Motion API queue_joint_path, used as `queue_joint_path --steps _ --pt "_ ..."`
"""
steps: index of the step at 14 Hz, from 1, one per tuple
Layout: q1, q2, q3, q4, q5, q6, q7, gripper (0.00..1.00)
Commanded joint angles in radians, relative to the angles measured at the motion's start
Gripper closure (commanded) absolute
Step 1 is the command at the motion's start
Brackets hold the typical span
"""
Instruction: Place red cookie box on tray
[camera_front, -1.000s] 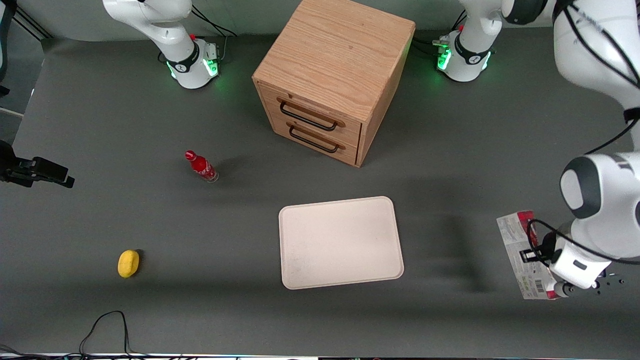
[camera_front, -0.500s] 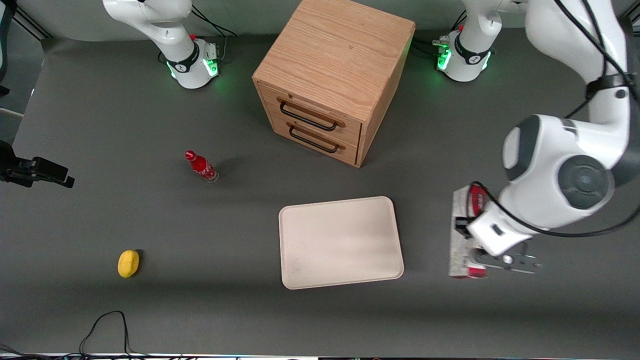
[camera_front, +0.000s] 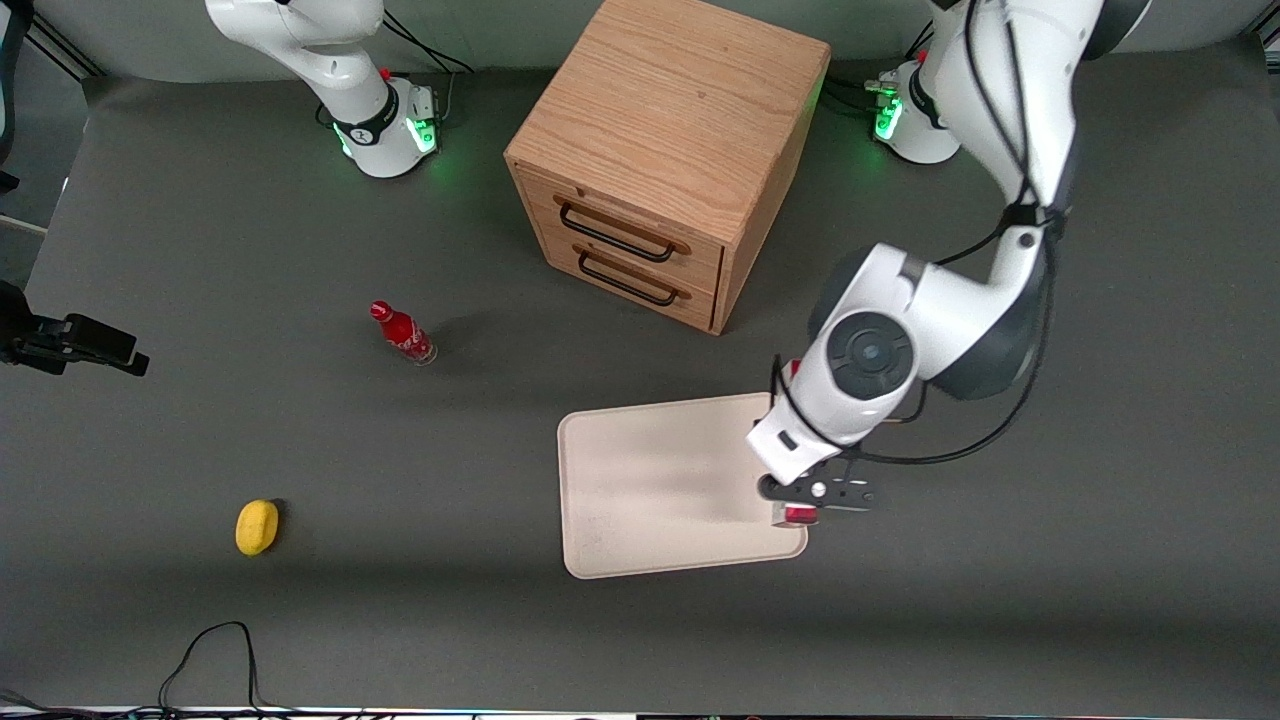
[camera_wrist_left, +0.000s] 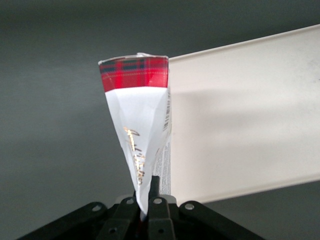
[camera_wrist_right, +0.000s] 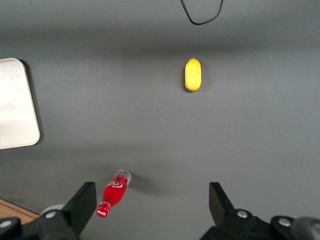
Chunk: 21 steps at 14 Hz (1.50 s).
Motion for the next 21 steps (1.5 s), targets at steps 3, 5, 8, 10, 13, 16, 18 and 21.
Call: queue_joint_path --steps 3,5,8,10,13,16,18,21 --pt "-0.034 0.097 0.019 0.001 0.026 0.080 -0.063 1.00" --pt "-0.034 0.107 0.019 -0.019 0.026 0.092 -0.075 1.00" --pt "-0.034 0.114 0.036 -0.019 0.020 0.121 -0.084 1.00" --pt "-0.034 0.124 0.039 -0.025 0.020 0.158 -0.093 1.00" --pt "-0.039 0.137 0.054 -0.030 0.018 0.189 -0.130 1.00" --pt "-0.039 0.137 0.057 -0.037 0.020 0.192 -0.130 0.31" --pt "-0.046 0.131 0.059 -0.036 0.020 0.193 -0.129 0.00" --pt "-0.039 0.047 0.077 -0.069 0.012 0.186 -0.123 0.00"
